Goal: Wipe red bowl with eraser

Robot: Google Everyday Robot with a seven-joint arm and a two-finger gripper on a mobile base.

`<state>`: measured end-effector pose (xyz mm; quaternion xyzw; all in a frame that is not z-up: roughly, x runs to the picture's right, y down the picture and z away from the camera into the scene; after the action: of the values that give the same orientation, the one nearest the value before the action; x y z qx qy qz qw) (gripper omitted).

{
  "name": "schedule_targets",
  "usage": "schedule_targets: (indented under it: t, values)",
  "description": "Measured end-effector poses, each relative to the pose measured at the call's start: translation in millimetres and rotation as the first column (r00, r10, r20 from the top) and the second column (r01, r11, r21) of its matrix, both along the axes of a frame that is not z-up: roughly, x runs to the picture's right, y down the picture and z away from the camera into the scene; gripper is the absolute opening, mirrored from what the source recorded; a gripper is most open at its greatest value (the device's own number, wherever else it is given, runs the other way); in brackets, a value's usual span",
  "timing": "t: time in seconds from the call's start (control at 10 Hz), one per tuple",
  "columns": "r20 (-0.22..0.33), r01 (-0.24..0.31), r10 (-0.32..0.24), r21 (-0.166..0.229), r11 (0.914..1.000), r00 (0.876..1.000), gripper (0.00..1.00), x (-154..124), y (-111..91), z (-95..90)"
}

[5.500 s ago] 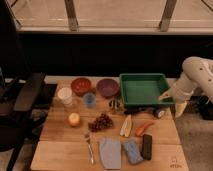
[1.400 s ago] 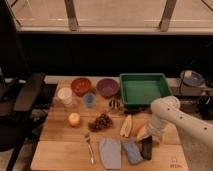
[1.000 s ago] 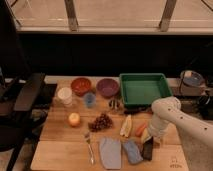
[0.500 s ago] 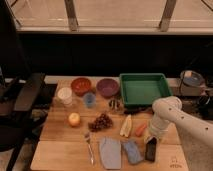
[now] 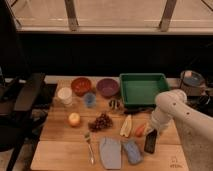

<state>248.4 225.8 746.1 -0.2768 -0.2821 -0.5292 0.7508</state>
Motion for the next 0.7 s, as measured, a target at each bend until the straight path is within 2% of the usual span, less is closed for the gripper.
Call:
schedule_targets:
  t: [0.1, 0.3, 0.5, 0.6, 0.7]
  values:
    - [-0.008, -0.01, 0.01, 0.02, 0.9997, 1.0, 0.0, -0.9, -15.4, -10.9]
    - [-0.003, -0.038, 0.039, 0.094, 0.9948, 0.999, 0.0, -17.5, -73.8, -43.4]
    - [0.014, -0.059, 0.058, 0.139, 0.9885, 0.998, 0.0, -41.4, -119.7, -64.2]
    - [0.025, -0.065, 0.062, 0.15, 0.9865, 0.998, 0.0, -51.6, -132.5, -68.5]
    - [0.02, -0.066, 0.064, 0.147, 0.9869, 0.998, 0.0, -49.2, -132.6, -70.4]
